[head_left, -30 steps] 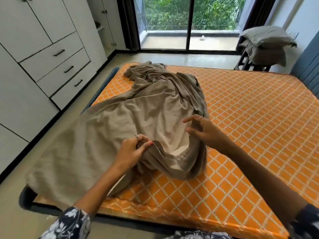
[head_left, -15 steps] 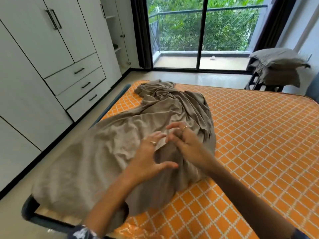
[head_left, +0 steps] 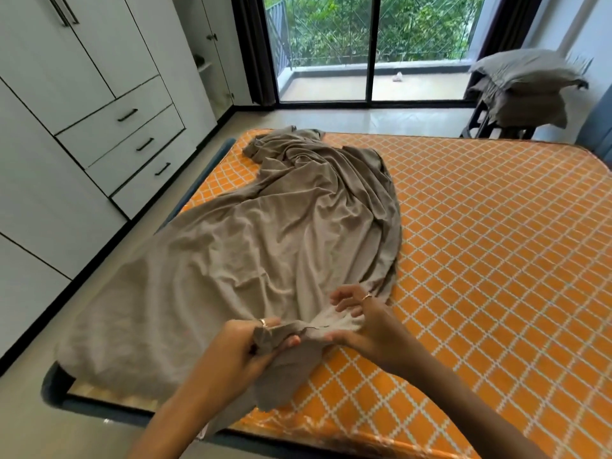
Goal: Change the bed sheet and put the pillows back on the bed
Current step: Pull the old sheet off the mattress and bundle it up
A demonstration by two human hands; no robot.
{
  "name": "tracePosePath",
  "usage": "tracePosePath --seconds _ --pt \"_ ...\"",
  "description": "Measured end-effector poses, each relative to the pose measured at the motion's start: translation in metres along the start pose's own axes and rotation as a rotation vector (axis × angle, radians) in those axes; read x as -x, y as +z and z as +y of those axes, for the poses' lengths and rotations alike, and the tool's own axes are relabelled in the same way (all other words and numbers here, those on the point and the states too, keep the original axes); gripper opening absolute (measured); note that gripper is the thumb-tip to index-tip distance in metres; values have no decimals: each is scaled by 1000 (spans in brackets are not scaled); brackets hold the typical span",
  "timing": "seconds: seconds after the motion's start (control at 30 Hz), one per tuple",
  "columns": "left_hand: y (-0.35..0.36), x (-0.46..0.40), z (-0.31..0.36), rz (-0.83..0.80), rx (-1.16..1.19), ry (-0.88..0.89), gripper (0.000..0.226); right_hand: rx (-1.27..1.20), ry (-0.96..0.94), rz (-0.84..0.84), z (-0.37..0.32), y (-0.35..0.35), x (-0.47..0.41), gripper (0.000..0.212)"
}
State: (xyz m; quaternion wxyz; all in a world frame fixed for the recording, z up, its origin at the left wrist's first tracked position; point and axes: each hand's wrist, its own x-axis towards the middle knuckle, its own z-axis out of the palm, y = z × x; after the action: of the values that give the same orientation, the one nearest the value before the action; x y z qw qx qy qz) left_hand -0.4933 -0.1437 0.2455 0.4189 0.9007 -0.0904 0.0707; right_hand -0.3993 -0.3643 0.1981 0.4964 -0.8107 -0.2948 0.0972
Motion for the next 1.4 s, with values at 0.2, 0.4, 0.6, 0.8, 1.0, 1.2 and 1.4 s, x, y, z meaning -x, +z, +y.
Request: tracePosePath --seconds 0.2,0.4,0.6,0.8,1.0,1.2,1.4 --pt "-7 22 6 -10 -197 101 26 13 30 87 37 8 18 13" --pt "-10 28 14 -143 -416 230 31 95 -90 -98 31 17 9 41" --pt "-14 34 20 -103 -374 198 29 235 -82 -296 35 21 -3 28" --pt "-20 39 21 -80 -378 147 30 330 -102 -388 36 18 -11 13" --pt "-24 43 22 -49 -379 168 29 628 40 -317 103 10 -8 22" --pt "-27 41 25 7 -342 146 28 624 91 -204 121 33 -4 29" --pt "-36 40 34 47 -335 145 37 569 55 -61 123 43 -13 53"
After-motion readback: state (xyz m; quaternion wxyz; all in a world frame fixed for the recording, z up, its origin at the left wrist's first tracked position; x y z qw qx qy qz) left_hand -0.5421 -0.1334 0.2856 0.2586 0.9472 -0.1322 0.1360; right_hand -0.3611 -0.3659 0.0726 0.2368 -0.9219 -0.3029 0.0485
